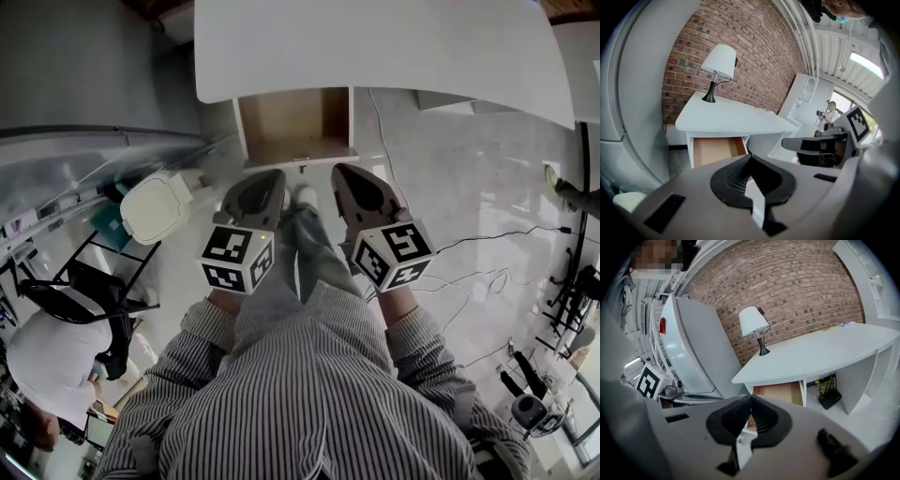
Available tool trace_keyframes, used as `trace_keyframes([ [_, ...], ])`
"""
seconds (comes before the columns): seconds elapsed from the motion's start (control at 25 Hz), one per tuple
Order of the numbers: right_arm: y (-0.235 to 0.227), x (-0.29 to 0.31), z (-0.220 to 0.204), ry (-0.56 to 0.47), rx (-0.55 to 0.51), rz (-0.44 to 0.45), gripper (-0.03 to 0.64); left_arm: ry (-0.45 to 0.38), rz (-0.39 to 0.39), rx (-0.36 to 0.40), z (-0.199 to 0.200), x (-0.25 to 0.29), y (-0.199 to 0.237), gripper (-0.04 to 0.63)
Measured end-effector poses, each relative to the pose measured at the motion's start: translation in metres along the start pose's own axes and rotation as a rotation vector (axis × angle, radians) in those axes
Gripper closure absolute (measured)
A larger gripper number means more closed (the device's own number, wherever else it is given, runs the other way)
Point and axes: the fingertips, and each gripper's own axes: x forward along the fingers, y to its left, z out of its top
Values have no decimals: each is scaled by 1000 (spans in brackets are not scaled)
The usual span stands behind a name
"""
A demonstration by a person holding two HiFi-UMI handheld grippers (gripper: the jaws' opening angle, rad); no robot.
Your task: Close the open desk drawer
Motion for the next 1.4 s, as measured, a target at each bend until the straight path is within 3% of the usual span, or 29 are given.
trace_keyframes([
  [0.28,-14,17,-32,10,57,3,600,25,18,-67,-27,21,16,583],
  [1.4,-59,104,-178,181,120,2,600,192,83,-171,-170,101,88,583],
])
